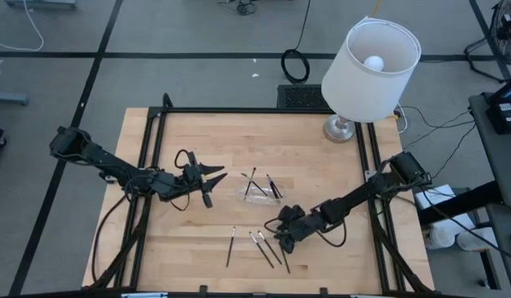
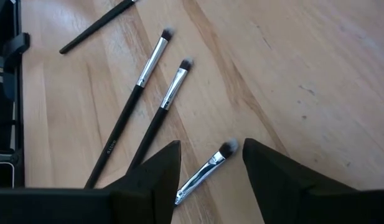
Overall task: Put items in baskets/containers
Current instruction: Put the eyeshadow brush in the transparent organizer
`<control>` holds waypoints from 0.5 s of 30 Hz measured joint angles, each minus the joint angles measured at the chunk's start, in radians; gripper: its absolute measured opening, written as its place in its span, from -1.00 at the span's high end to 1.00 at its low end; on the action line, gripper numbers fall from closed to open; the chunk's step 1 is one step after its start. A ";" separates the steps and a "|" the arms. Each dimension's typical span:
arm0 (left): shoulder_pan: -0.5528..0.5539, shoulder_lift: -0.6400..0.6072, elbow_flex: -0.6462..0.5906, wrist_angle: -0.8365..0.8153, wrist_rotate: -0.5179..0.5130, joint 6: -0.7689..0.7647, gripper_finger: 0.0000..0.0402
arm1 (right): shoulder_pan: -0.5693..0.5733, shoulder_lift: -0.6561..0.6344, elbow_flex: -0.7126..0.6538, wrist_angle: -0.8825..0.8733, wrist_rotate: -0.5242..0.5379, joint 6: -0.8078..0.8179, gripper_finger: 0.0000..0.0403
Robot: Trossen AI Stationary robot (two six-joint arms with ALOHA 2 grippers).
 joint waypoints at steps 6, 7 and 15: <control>0.000 0.000 0.000 0.000 0.000 0.001 0.43 | 0.006 0.001 0.003 -0.023 -0.002 0.016 0.15; 0.000 0.000 0.000 0.000 0.000 0.001 0.43 | 0.009 0.001 0.010 -0.034 0.000 0.016 0.15; 0.000 0.000 0.000 0.001 0.000 0.001 0.43 | 0.022 0.003 0.078 -0.213 0.039 0.000 0.15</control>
